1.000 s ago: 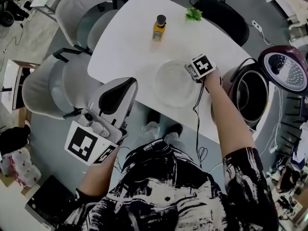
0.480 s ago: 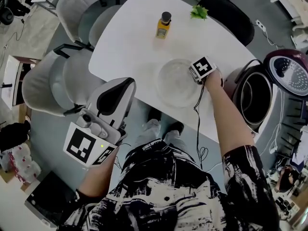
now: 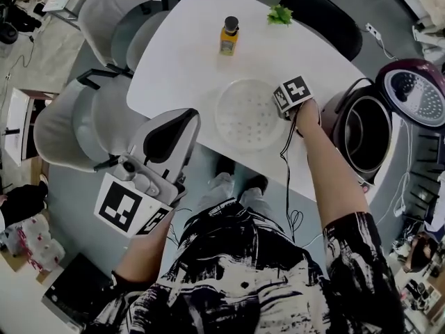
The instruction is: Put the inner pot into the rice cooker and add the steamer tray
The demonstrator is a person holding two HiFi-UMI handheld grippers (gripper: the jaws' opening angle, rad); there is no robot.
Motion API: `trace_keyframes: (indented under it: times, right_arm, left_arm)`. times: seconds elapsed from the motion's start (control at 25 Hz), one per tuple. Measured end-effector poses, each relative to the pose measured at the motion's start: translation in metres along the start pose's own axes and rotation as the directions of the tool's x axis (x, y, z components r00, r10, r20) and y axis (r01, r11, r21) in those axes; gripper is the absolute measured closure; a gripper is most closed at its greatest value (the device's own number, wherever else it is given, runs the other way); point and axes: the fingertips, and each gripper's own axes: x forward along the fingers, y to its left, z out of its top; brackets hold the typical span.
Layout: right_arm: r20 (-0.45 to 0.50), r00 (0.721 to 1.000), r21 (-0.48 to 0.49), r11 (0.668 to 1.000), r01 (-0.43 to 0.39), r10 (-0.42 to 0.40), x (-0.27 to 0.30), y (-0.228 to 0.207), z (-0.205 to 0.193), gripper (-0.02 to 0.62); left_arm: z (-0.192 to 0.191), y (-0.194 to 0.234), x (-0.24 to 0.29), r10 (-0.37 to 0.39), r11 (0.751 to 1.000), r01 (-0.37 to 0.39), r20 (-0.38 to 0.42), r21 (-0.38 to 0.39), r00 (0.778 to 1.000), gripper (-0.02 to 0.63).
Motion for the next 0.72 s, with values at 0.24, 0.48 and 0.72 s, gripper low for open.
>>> trace_keyframes:
  times: [0.24, 0.48, 0.72]
  right_arm:
    - [0.065, 0.996, 0.013, 0.998, -0.056, 0.055, -0.057, 0.023, 0.029, 0.595]
    - [0.181, 0.978, -0.109, 0.99, -0.087, 0.106, -0.161, 0.05, 0.069, 0.595]
    - [0.243, 0.97, -0.098, 0.995, 0.004, 0.02, -0.256, 0.004, 0.036, 0.595]
  left_arm:
    - [0.017, -0.019, 0.013, -0.055, 0.998, 0.055, 0.024, 0.024, 0.998, 0.601]
    - [0.049, -0.055, 0.036, -0.153, 0.987, 0.149, 0.068, 0.06, 0.986, 0.601]
    - [0.062, -0.104, 0.068, -0.275, 0.959, 0.267, 0.081, 0.093, 0.958, 0.601]
